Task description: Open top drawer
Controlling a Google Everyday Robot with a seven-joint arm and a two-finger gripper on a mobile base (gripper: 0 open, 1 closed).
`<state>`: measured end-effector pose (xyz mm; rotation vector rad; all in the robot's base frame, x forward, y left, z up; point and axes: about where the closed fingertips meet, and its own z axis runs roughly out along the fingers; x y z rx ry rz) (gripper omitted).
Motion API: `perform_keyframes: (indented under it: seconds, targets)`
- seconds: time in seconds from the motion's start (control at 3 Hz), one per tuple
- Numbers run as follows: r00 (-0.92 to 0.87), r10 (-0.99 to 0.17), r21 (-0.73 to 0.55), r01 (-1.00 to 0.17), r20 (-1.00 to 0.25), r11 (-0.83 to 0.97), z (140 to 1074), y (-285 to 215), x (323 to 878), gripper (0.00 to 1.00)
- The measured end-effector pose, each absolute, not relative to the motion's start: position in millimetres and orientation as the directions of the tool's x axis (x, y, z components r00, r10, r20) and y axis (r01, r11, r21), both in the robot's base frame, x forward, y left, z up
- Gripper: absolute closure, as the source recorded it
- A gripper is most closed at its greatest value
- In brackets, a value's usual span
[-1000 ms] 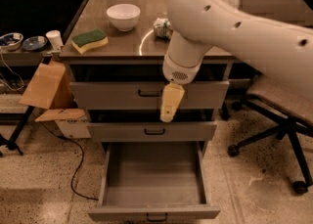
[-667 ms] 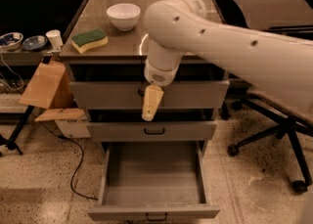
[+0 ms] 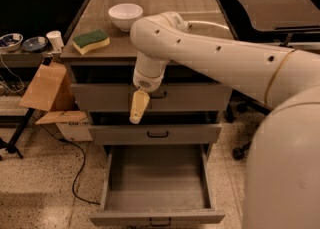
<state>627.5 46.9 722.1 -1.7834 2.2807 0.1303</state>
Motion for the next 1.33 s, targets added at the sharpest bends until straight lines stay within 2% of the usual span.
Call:
perform_keyframes:
  seconds: [0.67, 1.33]
  targets:
    - [-0.271, -0.909, -0.063, -0.950, -0.318, 0.305, 699.5, 83.6, 651.7, 0.00]
    - [-0.311, -0.874, -0.042, -0.935, -0.374, 0.351, 685.6, 97.7, 664.3, 0.00]
